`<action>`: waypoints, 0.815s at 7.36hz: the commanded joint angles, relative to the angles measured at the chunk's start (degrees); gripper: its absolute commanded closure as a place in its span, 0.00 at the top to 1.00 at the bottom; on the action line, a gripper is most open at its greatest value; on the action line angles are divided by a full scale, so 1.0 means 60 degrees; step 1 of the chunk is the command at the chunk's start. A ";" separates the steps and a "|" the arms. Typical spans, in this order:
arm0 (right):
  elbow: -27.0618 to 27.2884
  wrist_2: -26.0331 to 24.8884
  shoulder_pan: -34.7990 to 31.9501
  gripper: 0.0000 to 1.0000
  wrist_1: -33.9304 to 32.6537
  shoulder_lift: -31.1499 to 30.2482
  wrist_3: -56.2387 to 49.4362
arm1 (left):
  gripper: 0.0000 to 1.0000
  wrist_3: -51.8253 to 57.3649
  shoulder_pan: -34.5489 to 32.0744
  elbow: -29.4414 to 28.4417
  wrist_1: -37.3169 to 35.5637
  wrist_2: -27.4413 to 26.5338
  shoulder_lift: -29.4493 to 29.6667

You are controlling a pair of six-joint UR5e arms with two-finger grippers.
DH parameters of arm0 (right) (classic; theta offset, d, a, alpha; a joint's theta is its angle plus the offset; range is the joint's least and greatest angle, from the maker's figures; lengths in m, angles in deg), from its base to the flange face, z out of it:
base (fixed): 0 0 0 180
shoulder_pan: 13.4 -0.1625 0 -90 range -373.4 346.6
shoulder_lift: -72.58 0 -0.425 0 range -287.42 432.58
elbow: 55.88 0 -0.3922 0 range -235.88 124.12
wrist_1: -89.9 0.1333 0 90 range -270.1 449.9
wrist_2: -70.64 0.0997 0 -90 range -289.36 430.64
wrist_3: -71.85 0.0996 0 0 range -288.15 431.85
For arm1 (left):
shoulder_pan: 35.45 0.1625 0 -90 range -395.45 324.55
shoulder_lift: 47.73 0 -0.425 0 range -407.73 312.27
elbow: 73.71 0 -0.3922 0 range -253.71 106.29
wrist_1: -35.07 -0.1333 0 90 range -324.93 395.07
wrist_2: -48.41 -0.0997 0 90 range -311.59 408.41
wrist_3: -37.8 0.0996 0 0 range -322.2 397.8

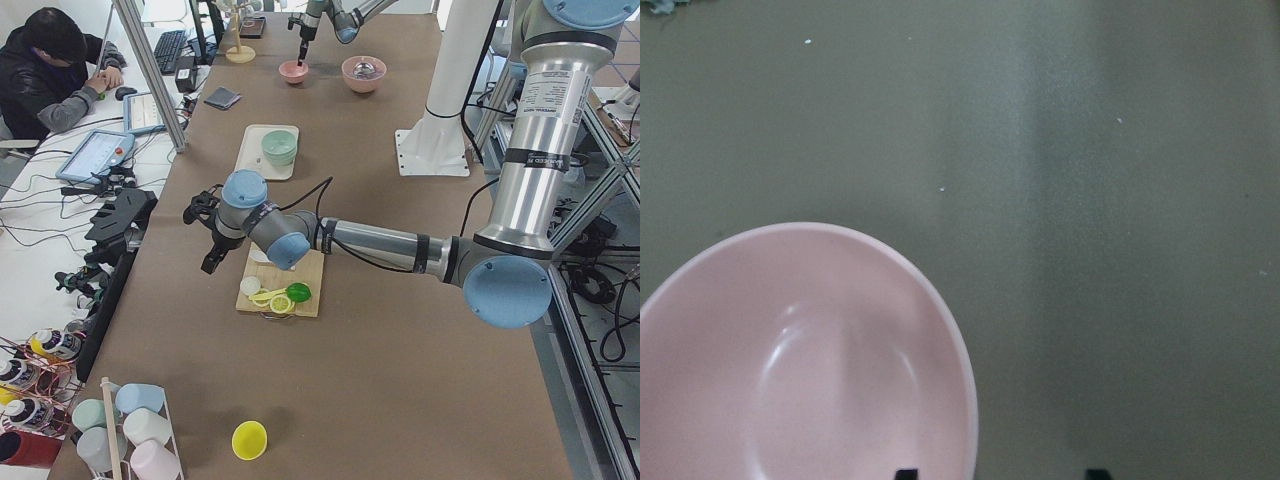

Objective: Stack pink bowl on green and place spoon
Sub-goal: 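Reach the right gripper to the small pink bowl and grip its rim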

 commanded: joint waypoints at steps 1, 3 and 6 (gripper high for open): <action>0.0051 0.0041 -0.0004 0.00 0.0031 0.0042 0.0101 | 0.98 0.0000 0.0029 -0.0006 0.0001 0.0000 -0.0018; 0.0327 0.0114 -0.0077 0.00 -0.0100 0.0246 0.0304 | 0.98 0.0000 0.0029 0.0008 0.0001 0.0015 -0.0047; 0.0839 0.0553 -0.0341 0.00 -0.2052 0.1938 0.1123 | 0.98 0.0000 0.0044 -0.0035 0.0249 0.0029 -0.0135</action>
